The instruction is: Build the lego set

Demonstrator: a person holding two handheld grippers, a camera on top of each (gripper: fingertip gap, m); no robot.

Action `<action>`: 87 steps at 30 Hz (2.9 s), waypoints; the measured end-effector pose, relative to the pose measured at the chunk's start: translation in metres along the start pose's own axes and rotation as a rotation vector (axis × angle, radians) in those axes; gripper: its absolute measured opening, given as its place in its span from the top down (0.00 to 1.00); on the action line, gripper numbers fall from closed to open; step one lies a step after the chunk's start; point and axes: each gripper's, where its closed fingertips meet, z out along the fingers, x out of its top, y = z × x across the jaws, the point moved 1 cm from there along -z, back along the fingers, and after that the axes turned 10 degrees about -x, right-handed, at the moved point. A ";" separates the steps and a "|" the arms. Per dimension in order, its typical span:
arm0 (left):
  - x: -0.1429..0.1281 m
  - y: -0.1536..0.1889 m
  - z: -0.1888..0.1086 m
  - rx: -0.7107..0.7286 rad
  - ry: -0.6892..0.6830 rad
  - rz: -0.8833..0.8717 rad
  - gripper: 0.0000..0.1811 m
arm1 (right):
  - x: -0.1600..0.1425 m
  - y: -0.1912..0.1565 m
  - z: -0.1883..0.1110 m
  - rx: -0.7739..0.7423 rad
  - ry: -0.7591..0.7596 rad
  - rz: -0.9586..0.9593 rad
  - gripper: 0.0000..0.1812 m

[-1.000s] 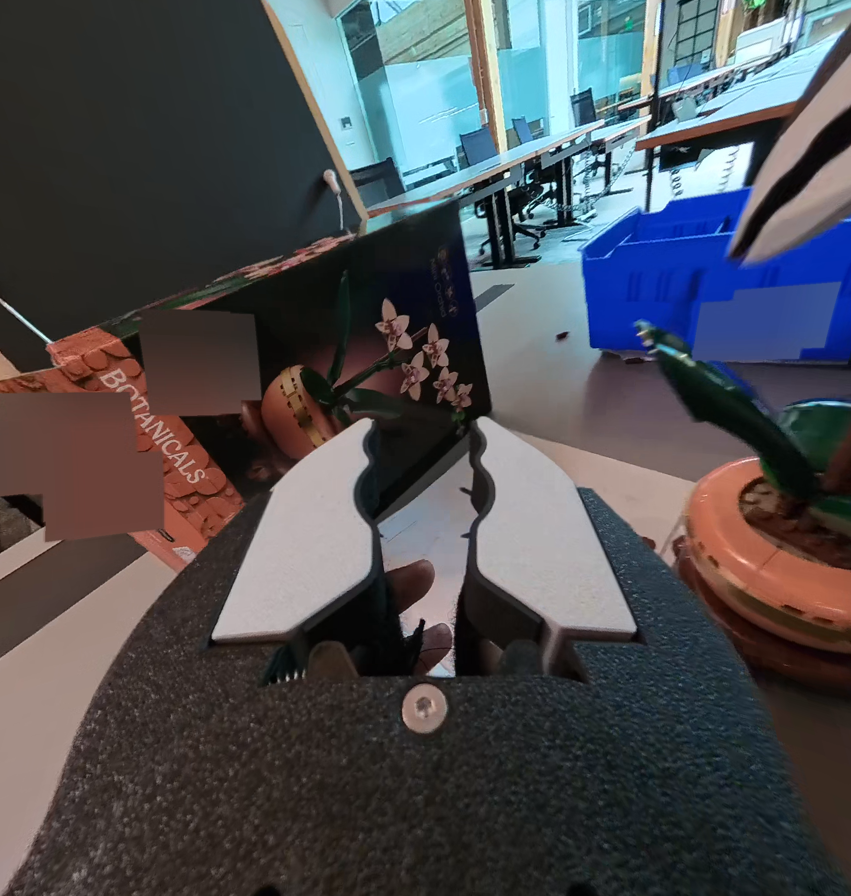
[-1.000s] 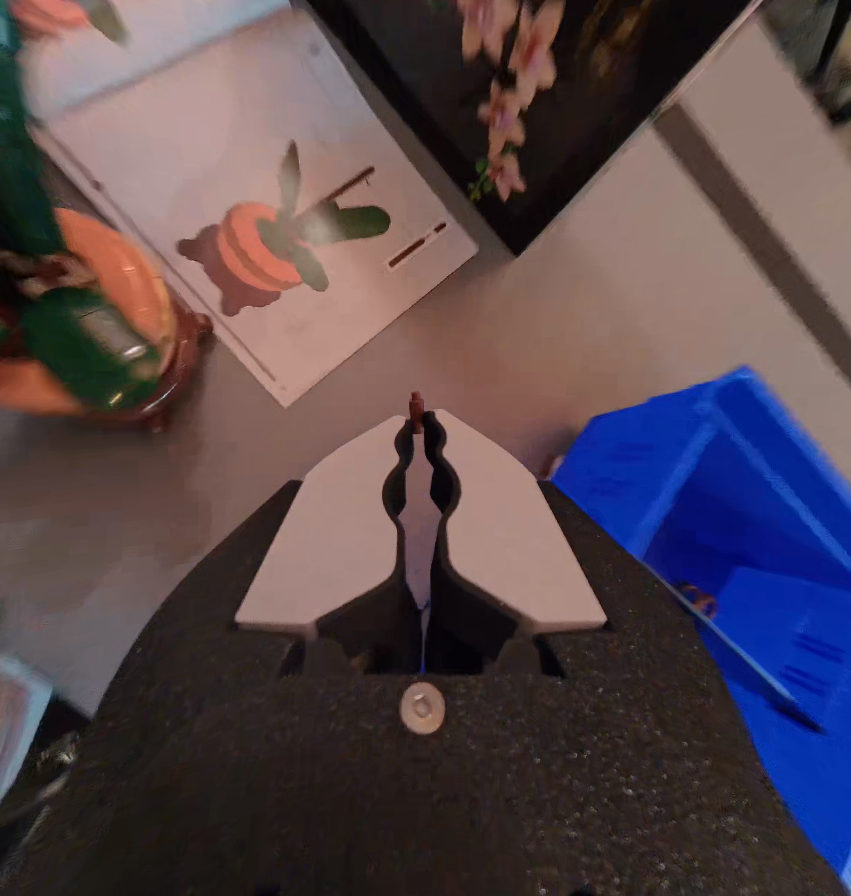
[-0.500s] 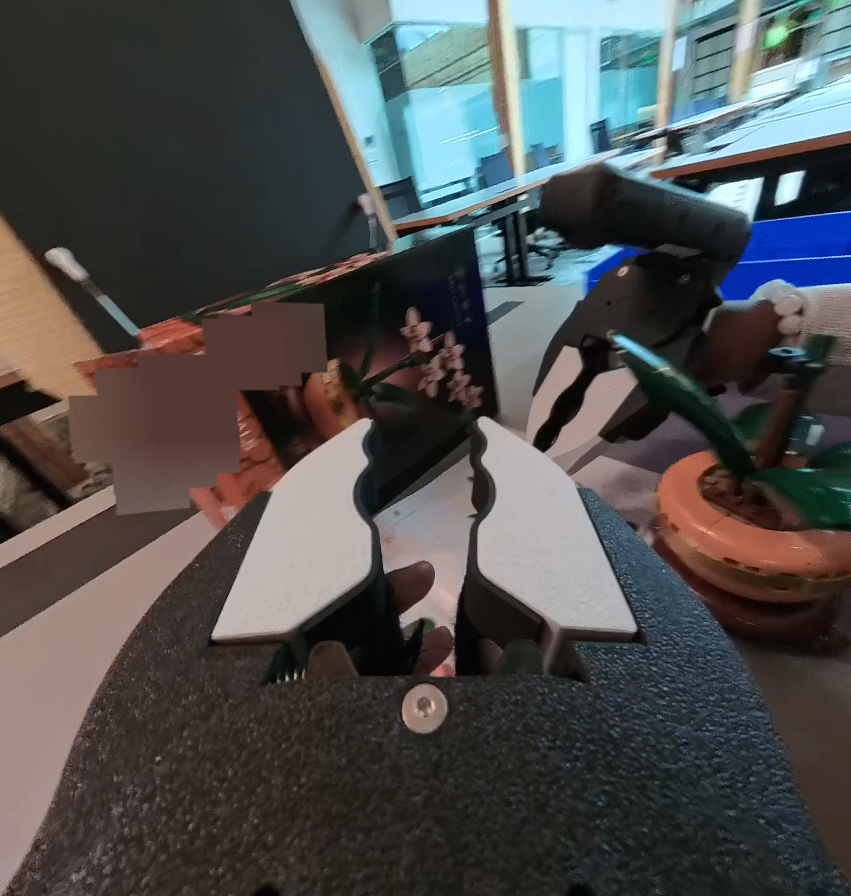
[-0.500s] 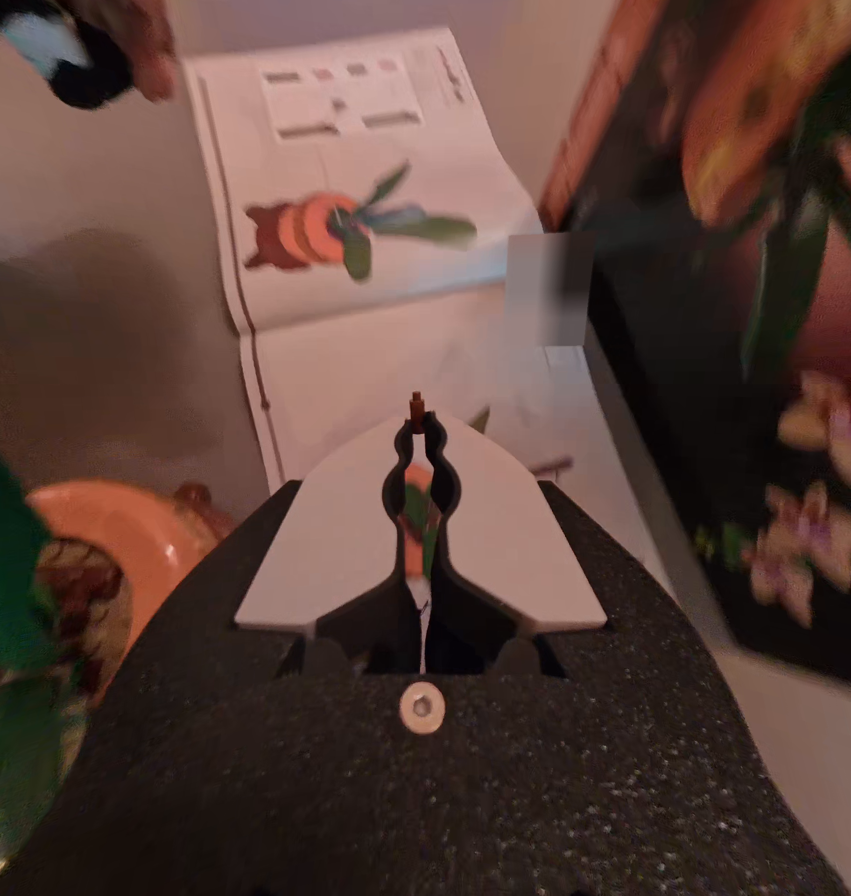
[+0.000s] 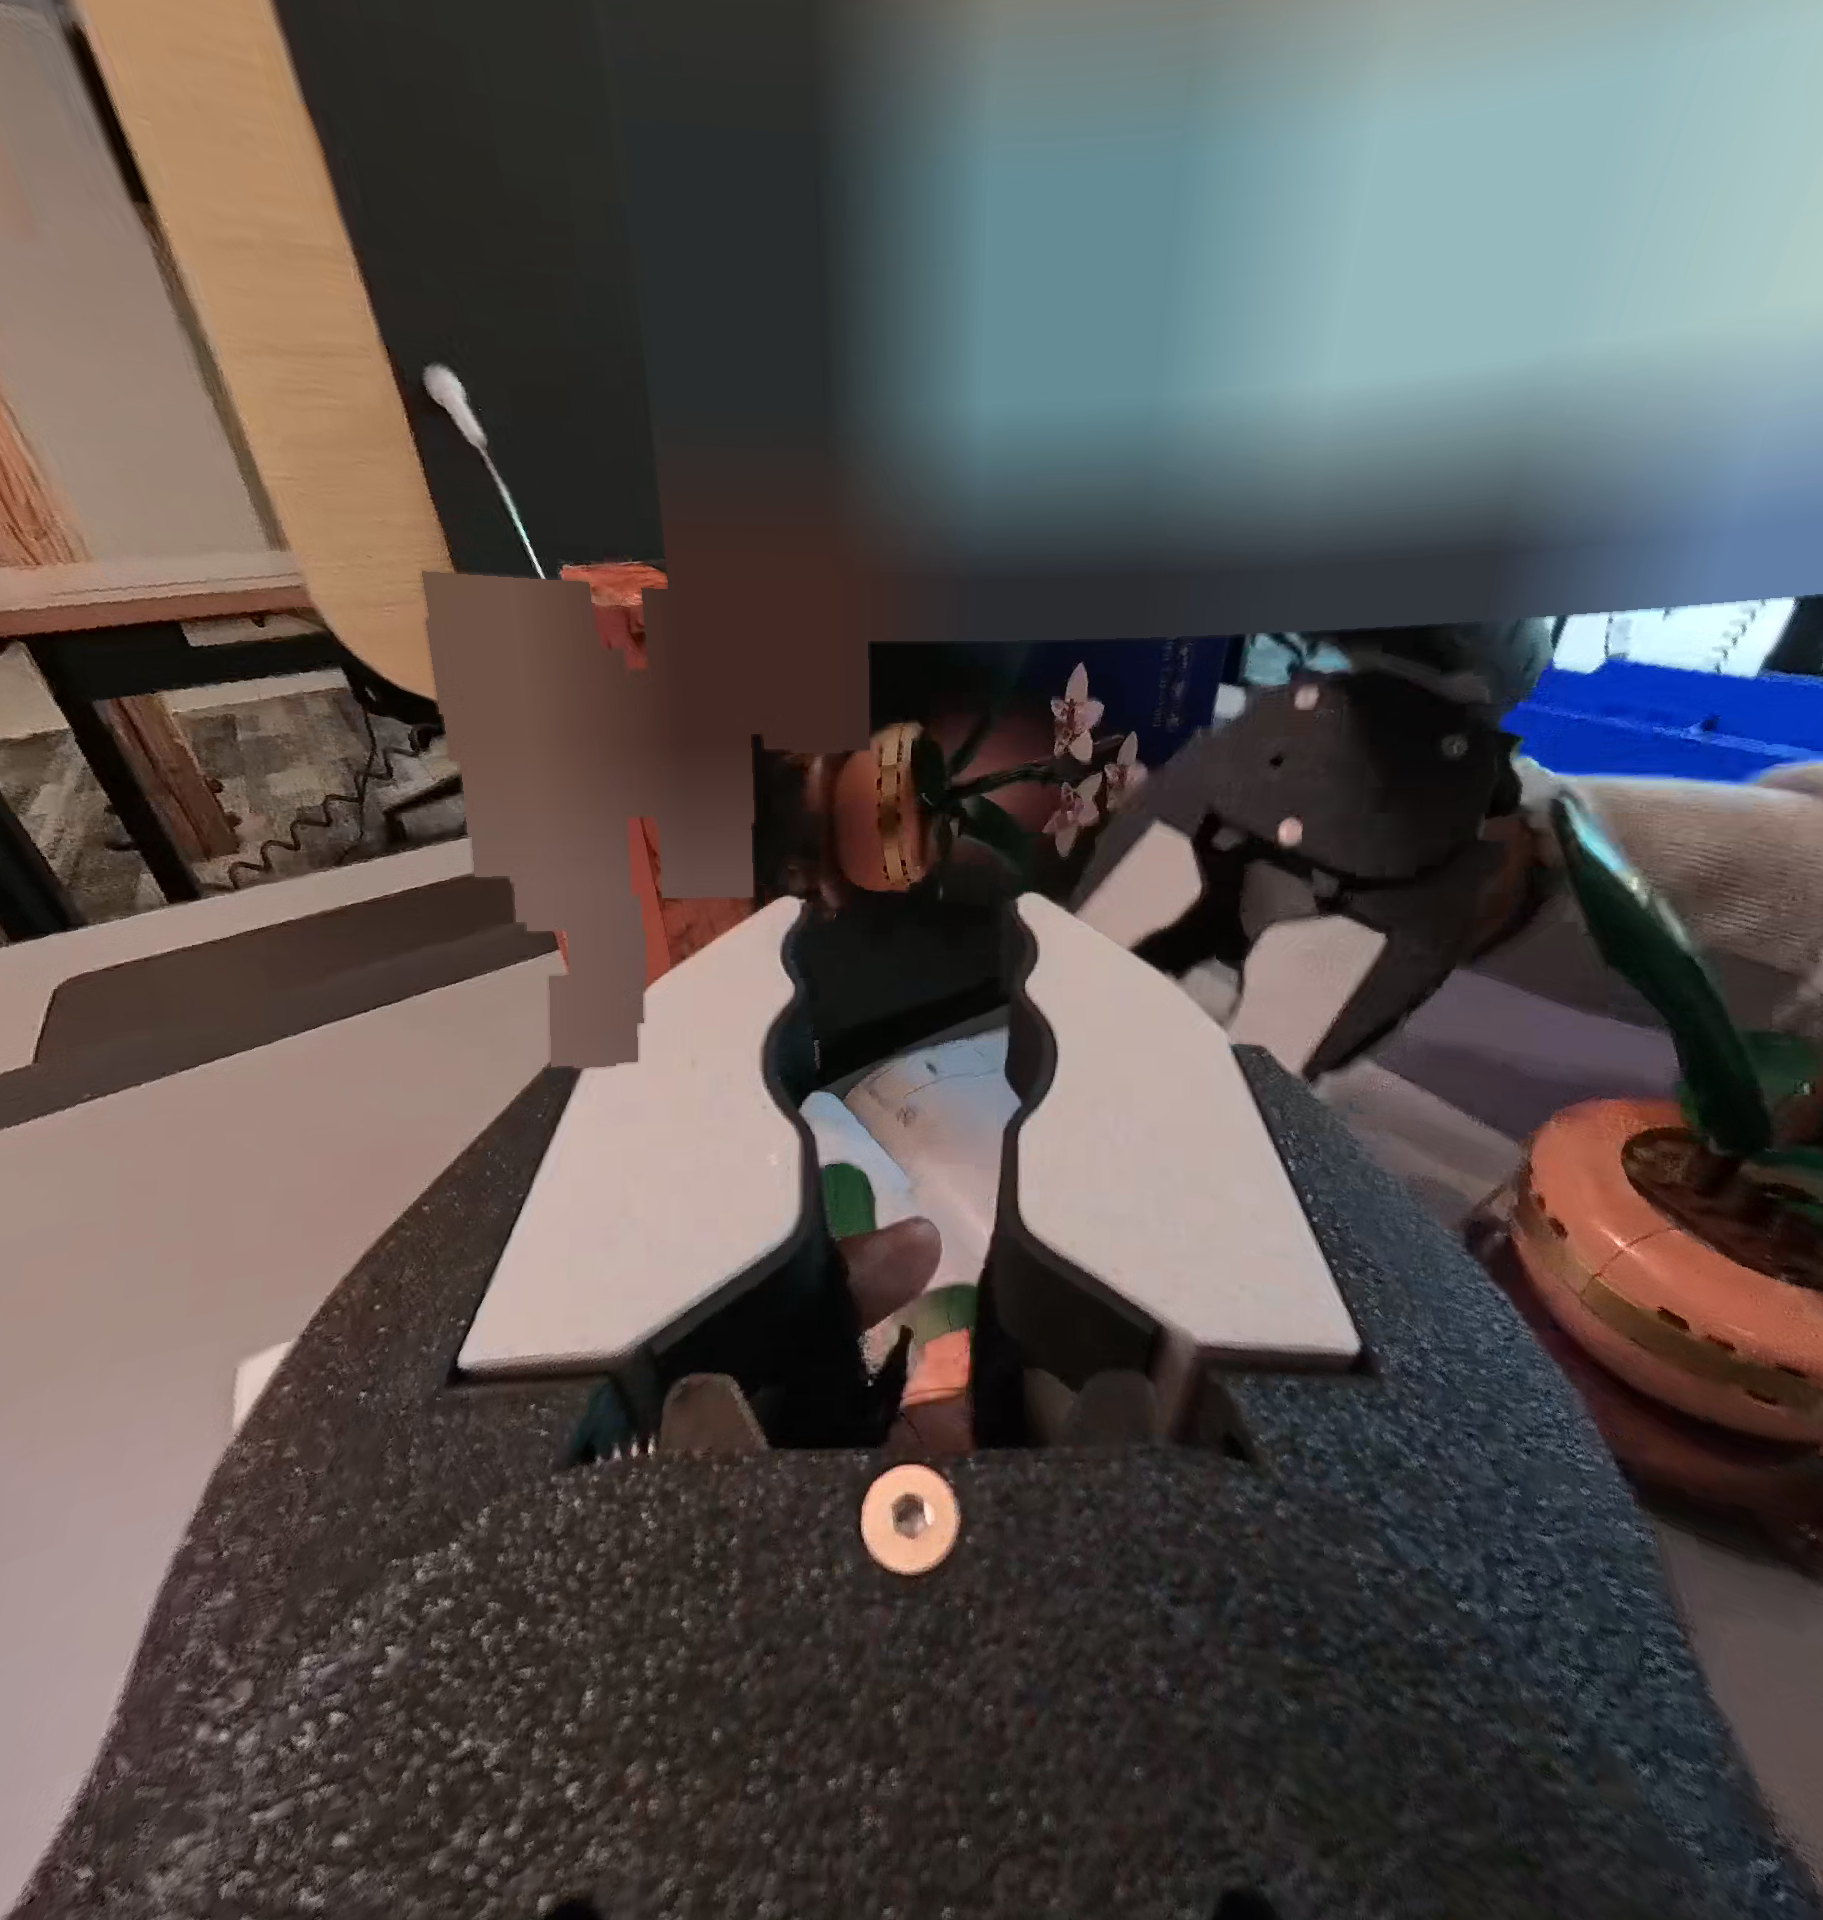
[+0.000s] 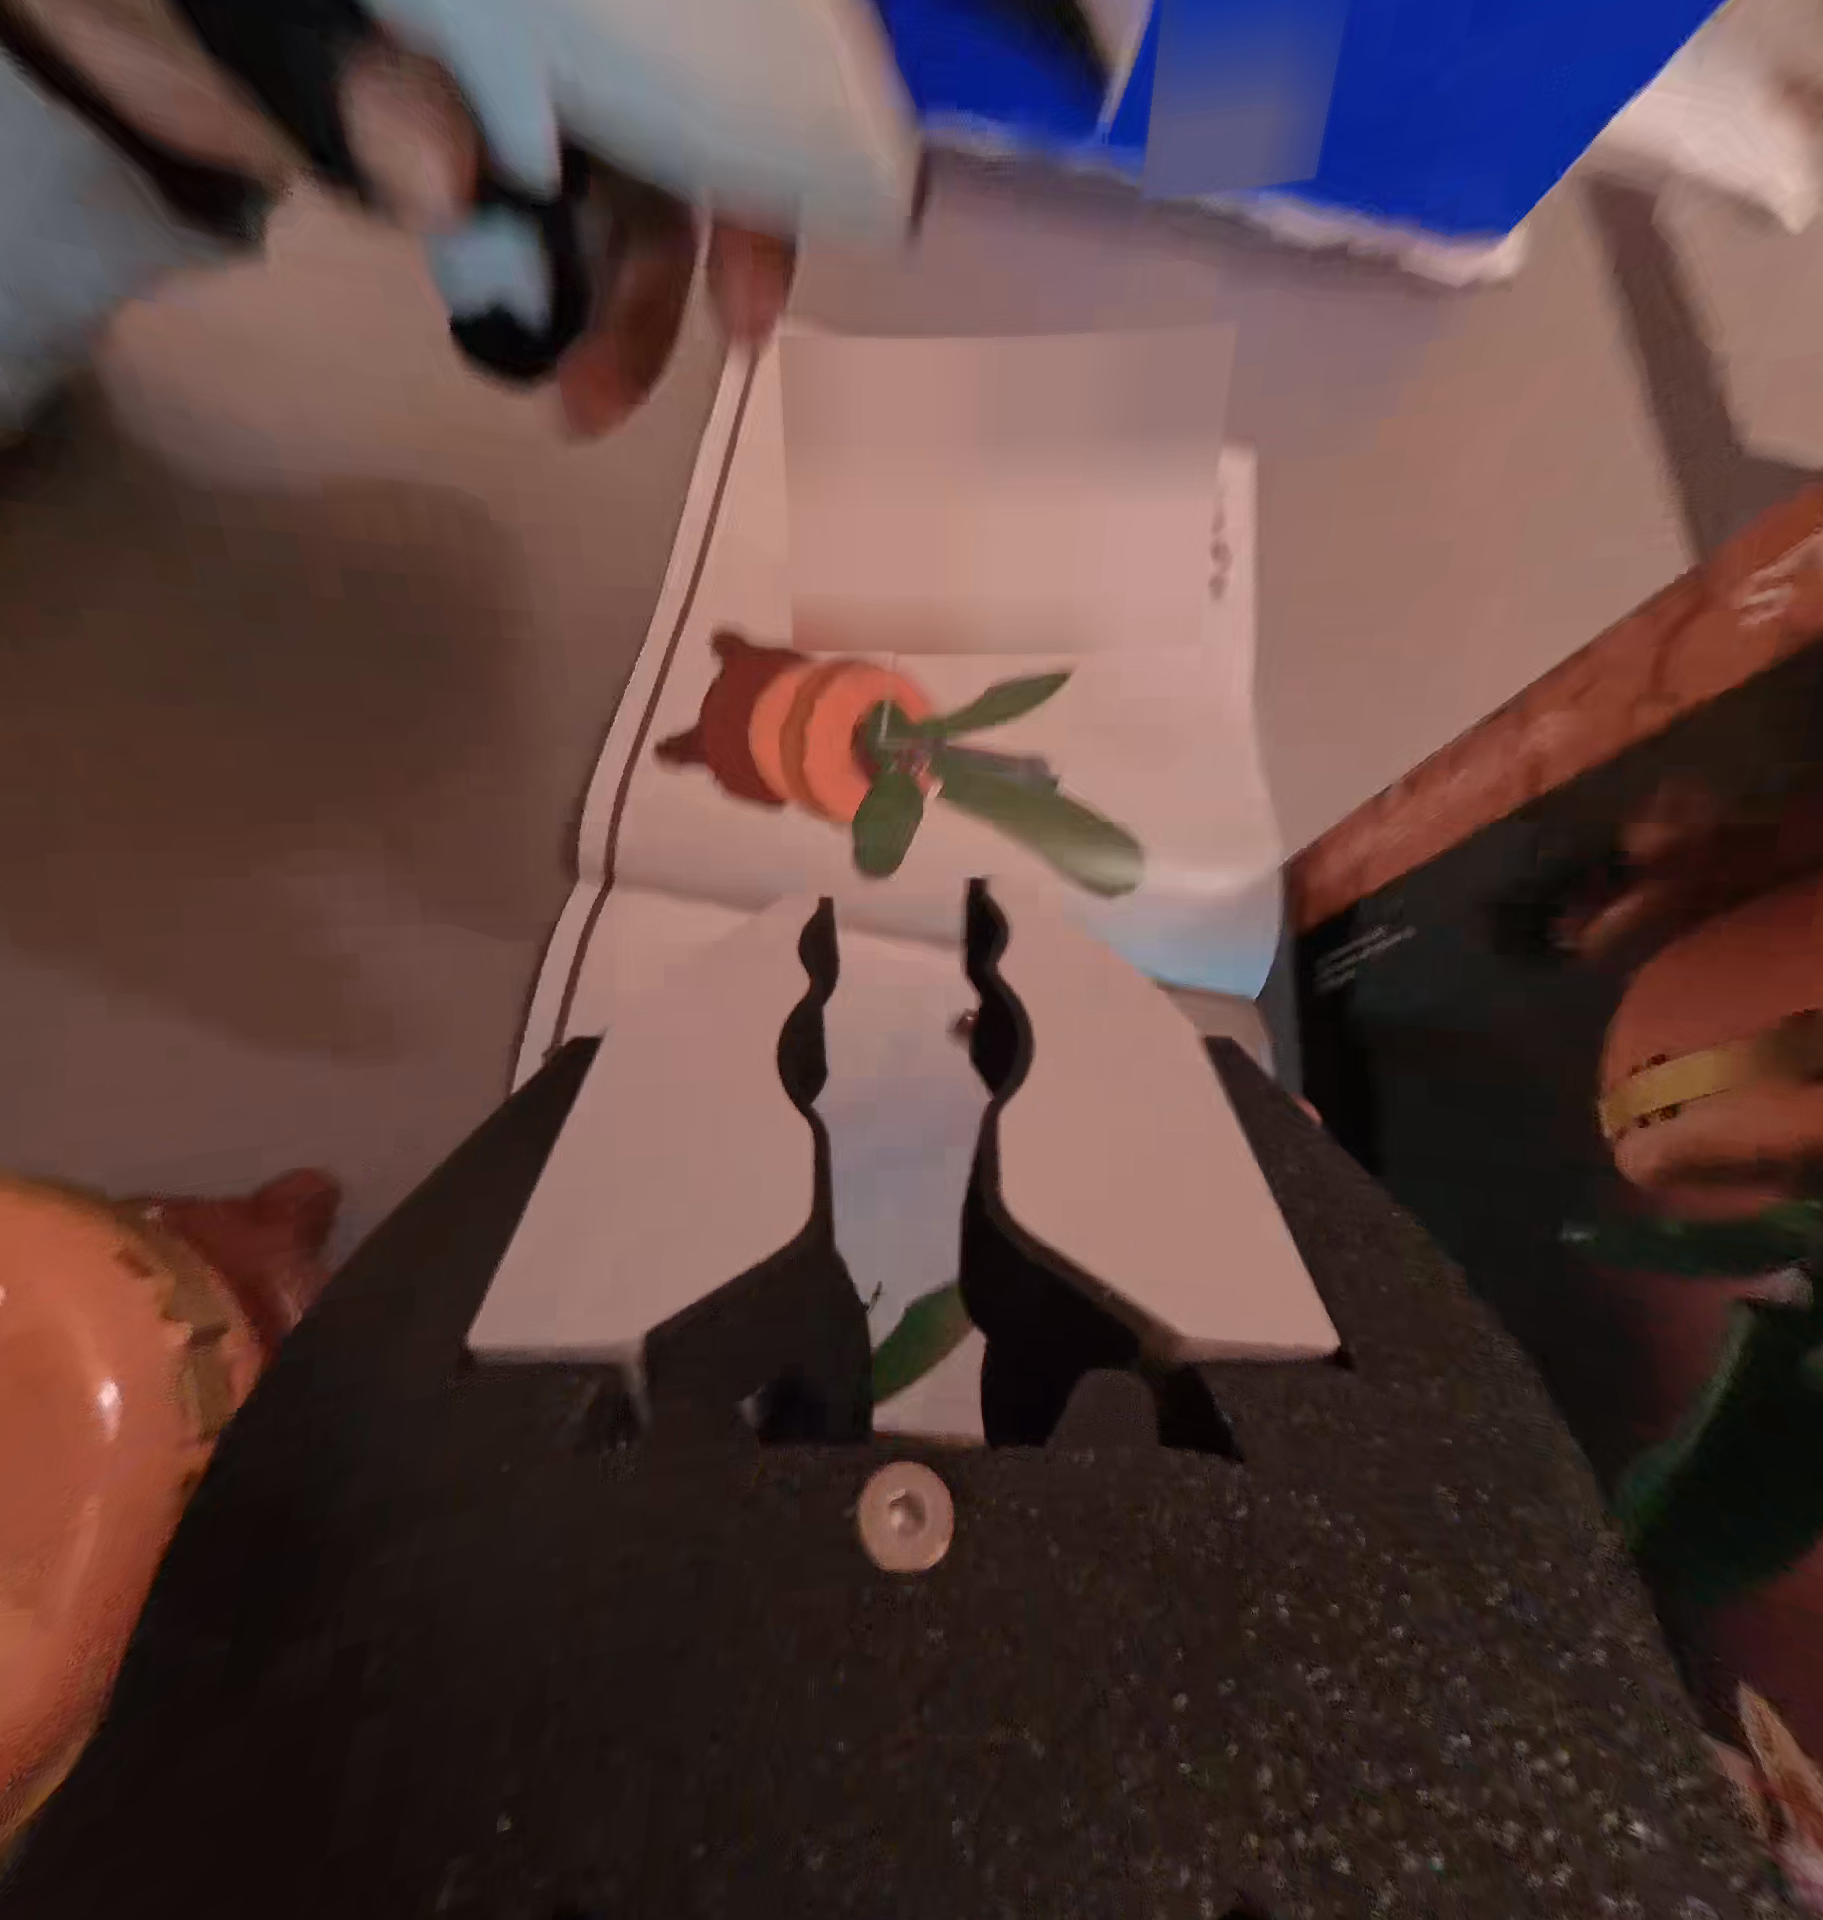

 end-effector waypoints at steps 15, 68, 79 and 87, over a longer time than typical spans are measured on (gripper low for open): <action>-0.033 0.014 0.014 -0.130 -0.177 -0.037 0.85 | -0.134 0.154 -0.293 -0.392 -0.833 0.126 0.87; -0.074 -0.007 0.002 -0.044 -0.445 -0.068 0.88 | 0.013 0.011 -0.015 0.252 -0.132 -0.433 0.88; -0.073 0.003 0.008 -0.072 -0.453 -0.015 0.85 | -0.188 0.036 -0.208 0.363 -1.221 -0.088 0.91; -0.068 0.006 0.008 -0.097 -0.416 -0.040 0.85 | -0.228 0.029 -0.229 0.331 -1.442 -0.227 0.85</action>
